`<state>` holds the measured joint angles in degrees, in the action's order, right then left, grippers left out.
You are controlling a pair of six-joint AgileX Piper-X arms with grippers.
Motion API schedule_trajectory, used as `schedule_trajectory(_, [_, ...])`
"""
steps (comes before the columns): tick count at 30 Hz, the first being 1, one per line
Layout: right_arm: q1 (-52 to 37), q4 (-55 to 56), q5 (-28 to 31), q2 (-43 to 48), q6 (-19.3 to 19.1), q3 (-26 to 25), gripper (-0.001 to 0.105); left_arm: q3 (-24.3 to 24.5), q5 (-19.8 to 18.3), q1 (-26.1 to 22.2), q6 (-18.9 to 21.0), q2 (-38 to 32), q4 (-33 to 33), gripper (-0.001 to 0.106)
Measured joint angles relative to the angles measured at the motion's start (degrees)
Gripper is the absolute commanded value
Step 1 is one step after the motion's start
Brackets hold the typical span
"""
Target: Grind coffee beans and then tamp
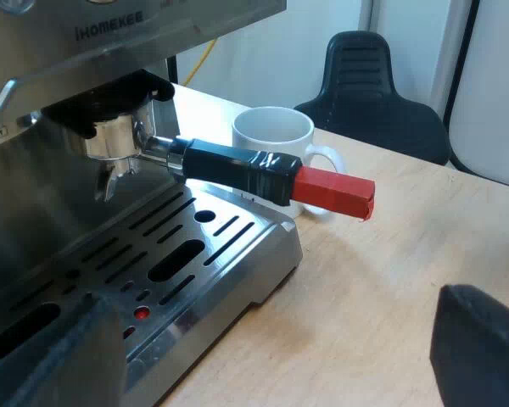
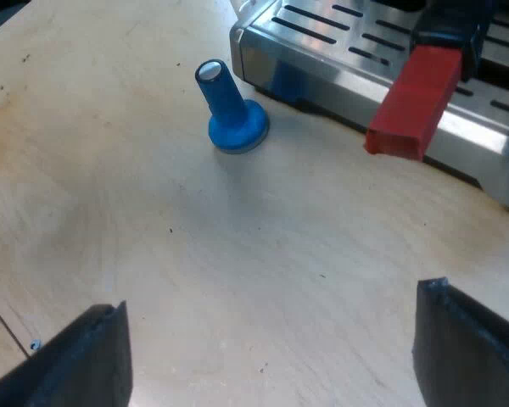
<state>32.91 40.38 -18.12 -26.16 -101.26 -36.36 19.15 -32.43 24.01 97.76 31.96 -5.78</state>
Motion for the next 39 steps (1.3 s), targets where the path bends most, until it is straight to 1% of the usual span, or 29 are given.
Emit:
schedule_trajectory(4, [0.0, -4.1, 0.0, 0.0, 0.3, 4.0, 0.07, 0.0, 0.0, 0.0, 0.0, 0.0, 0.0, 0.082])
schedule_trajectory(5, [0.0, -5.5, 0.0, 0.0, 0.9, 5.2, 0.07, 0.0, 0.0, 0.0, 0.0, 0.0, 0.0, 0.082])
schedule_trajectory(8, [0.0, -9.6, 0.4, 0.0, 1.8, 7.1, 0.07, 0.0, 0.0, 0.0, 0.0, 0.0, 0.0, 0.082])
schedule_trajectory(12, [0.0, -13.0, 1.8, 0.0, 2.5, 8.6, 0.07, 0.0, 0.0, 0.0, 0.0, 0.0, 0.0, 0.082])
schedule_trajectory(13, [0.0, -13.8, 2.1, 0.0, 2.6, 9.2, 0.067, 0.0, 0.0, 0.0, 0.0, 0.0, 0.0, 0.082])
schedule_trajectory(14, [0.0, -14.5, 2.7, 0.0, 2.6, 9.8, 0.06, 0.0, 0.0, 0.0, 0.0, 0.0, 0.0, 0.082])
schedule_trajectory(15, [0.0, -14.7, 2.9, 0.0, 2.7, 10.2, 0.056, 0.0, 0.0, 0.0, 0.0, 0.0, 0.0, 0.082])
schedule_trajectory(17, [0.0, -15.6, 3.0, 0.0, 2.7, 11.4, 0.038, 0.0, 0.0, 0.0, 0.0, 0.0, 0.0, 0.082])
schedule_trajectory(20, [0.0, -17.6, 3.0, 0.0, 2.7, 12.7, 0.024, 0.0, 0.0, 0.0, 0.0, 0.0, 0.0, 0.082])
schedule_trajectory(23, [0.0, -20.4, 3.0, 0.0, 2.7, 13.9, 0.018, 0.0, 0.0, 0.0, 0.0, 0.0, 0.0, 0.082])
schedule_trajectory(26, [0.0, -24.2, 3.0, 0.0, 2.8, 15.1, 0.01, 0.0, 0.0, 0.0, 0.0, 0.0, 0.0, 0.082])
schedule_trajectory(28, [0.0, -25.4, 3.0, 0.0, 2.8, 15.6, 0.001, 0.0, 0.0, 0.0, 0.0, 0.0, 0.0, 0.082])
schedule_trajectory(29, [0.0, -25.6, 3.0, 0.0, 2.8, 15.7, 0.0, 0.0, 0.0, 0.0, 0.0, 0.0, 0.0, 0.082])
schedule_trajectory(35, [0.0, -28.4, 3.5, -1.1, 2.8, 17.4, 0.0, 0.0, 0.0, 0.0, 0.0, 0.0, 0.0, 0.082])
schedule_trajectory(38, [0.6, -31.3, 5.4, -2.0, 2.8, 18.1, 0.0, 0.0, 0.0, 0.0, 0.0, 0.0, 0.0, 0.082])
schedule_trajectory(39, [1.2, -32.6, 7.0, -2.2, 2.8, 18.4, 0.0, 0.0, 0.0, 0.0, 0.0, 0.0, 0.0, 0.082])
